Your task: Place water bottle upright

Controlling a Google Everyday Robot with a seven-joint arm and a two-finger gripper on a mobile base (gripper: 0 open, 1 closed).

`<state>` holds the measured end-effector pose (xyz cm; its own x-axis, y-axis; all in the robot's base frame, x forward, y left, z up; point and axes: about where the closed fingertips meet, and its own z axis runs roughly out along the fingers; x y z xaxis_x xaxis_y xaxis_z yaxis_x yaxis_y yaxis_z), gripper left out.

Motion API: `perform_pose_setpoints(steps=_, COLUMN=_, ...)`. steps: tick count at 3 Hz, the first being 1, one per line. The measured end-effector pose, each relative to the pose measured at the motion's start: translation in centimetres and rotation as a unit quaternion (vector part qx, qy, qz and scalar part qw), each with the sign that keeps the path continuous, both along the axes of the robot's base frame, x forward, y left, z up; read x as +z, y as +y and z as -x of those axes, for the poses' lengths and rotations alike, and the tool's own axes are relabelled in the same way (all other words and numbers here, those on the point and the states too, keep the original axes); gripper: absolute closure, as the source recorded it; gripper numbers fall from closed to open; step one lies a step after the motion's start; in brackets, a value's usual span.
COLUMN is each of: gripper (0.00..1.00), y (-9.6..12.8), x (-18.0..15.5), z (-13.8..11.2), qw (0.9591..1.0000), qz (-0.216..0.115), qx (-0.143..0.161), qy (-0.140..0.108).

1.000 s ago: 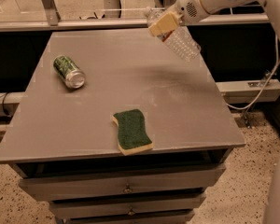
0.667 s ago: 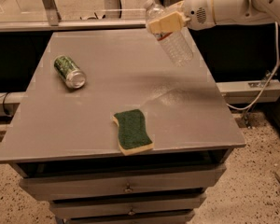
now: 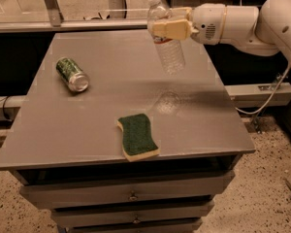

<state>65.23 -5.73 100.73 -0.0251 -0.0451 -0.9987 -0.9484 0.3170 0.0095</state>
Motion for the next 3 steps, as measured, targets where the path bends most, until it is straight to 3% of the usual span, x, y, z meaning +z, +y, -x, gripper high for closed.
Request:
perform_pose_setpoints(steps=2, gripper=1.0, y=1.1, x=-2.7, z=0.6, qw=0.9942, qz=-0.091, qx=0.048, qy=-0.031)
perform_pose_setpoints(steps=3, gripper=1.0, y=1.1, x=-3.8, z=0.5, qw=0.9912, qz=-0.116, qx=0.057, qy=-0.027)
